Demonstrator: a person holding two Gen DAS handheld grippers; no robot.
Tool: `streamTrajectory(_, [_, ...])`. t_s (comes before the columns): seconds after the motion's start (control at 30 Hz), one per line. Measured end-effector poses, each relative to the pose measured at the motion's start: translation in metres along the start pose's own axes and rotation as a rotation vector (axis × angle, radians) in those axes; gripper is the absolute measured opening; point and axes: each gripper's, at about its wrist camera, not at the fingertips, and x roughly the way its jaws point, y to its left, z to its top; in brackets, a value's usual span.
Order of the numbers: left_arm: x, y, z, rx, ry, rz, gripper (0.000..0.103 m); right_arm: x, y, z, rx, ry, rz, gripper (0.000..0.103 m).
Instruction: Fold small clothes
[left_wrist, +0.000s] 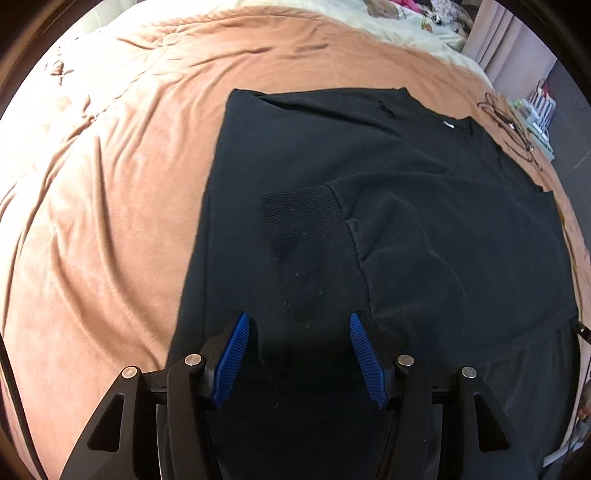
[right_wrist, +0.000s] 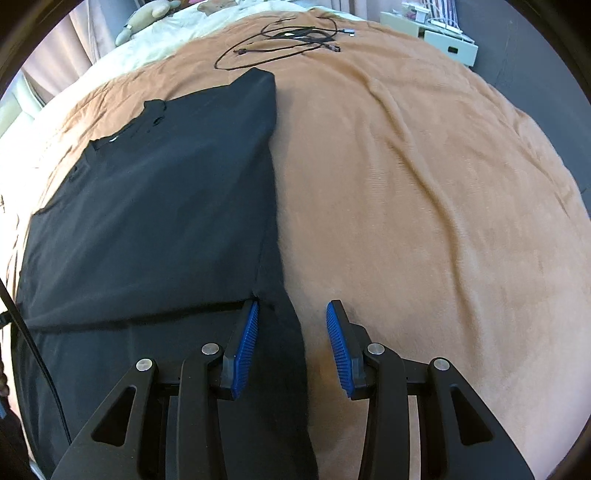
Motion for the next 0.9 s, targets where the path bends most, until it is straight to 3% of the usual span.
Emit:
streamTrajectory(0.33, [-0.045, 0.031, -0.029, -0.035, -0.067, -0.036, 0.059, -0.042, 0.002, -0.024, -0.017, -0.034, 0.001, 0.036])
streamTrajectory(0.43, [-0.065, 0.039, -0.041, -0.059, -0.110, -0.058, 0.072, -0.055, 0.003, -0.036, -0.010, -0.042, 0.019, 0.037])
streamTrajectory(0.5, [-0.079, 0.042, -0.049, -0.066, -0.142, -0.058, 0.087, -0.066, 0.005, -0.045, -0.013, -0.055, 0.018, 0.053])
streamTrajectory(0.6, [-0.103, 0.047, -0.063, -0.056, -0.193, -0.059, 0.097, -0.087, 0.005, -0.058, -0.012, -0.091, 0.018, 0.068])
streamTrajectory(0.7, [-0.124, 0.050, -0.076, -0.056, -0.221, -0.090, 0.103, -0.108, 0.008, -0.073, -0.019, -0.128, 0.019, 0.080])
streamTrajectory(0.77, [-0.137, 0.051, -0.086, -0.061, -0.229, -0.118, 0.103, -0.121, 0.014, -0.083, -0.049, -0.160, 0.030, 0.081])
streamTrajectory(0.9, [-0.168, 0.051, -0.108, -0.049, -0.279, -0.145, 0.103, -0.147, 0.021, -0.107, -0.071, -0.230, 0.077, 0.096])
